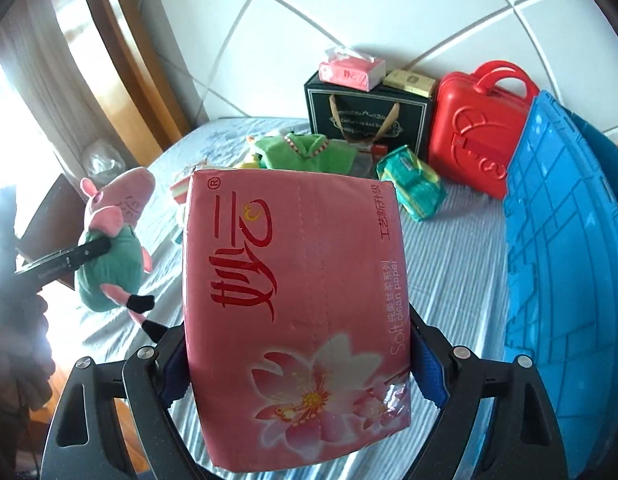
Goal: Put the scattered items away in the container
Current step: 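Lift and carry the pig with the left gripper while the right gripper carries the tissue pack to the crate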
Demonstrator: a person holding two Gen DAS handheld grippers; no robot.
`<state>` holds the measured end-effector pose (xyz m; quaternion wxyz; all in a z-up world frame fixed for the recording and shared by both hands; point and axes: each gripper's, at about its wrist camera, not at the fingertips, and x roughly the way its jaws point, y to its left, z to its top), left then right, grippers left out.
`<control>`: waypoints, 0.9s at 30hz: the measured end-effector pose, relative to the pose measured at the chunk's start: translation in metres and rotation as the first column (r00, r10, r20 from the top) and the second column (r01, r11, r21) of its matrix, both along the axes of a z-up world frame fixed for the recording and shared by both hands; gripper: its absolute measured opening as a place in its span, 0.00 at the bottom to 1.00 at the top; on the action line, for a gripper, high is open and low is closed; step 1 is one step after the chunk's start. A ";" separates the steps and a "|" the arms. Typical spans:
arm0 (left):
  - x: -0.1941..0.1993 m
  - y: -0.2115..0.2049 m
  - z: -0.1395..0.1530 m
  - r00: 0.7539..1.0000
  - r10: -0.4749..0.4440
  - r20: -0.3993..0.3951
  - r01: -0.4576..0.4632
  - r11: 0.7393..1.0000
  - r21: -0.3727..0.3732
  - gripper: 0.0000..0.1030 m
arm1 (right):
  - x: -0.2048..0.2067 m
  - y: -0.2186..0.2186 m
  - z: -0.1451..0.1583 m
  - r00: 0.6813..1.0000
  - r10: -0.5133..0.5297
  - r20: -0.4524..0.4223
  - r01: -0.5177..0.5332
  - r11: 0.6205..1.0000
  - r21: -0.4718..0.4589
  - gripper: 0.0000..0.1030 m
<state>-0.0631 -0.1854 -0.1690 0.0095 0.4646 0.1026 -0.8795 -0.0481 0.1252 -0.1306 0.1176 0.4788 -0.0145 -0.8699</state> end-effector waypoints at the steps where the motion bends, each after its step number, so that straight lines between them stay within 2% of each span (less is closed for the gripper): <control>1: 0.003 0.001 0.008 1.000 -0.004 -0.010 0.004 1.000 -0.008 0.45 | 0.005 0.000 0.008 1.000 -0.004 -0.011 0.004 1.000 -0.008 0.86; 11: 0.030 0.019 0.074 0.996 -0.021 -0.089 0.014 0.997 -0.080 0.45 | 0.043 -0.006 0.065 0.995 -0.010 -0.101 0.001 0.995 -0.097 0.86; 16: 0.045 0.035 0.102 0.988 -0.059 -0.142 0.039 0.990 -0.137 0.45 | 0.059 -0.011 0.084 0.988 -0.010 -0.155 -0.004 0.996 -0.090 0.86; 27: 0.060 0.052 0.128 0.980 -0.069 -0.188 0.034 0.982 -0.185 0.45 | 0.072 -0.017 0.100 0.978 0.031 -0.208 -0.051 0.995 -0.090 0.86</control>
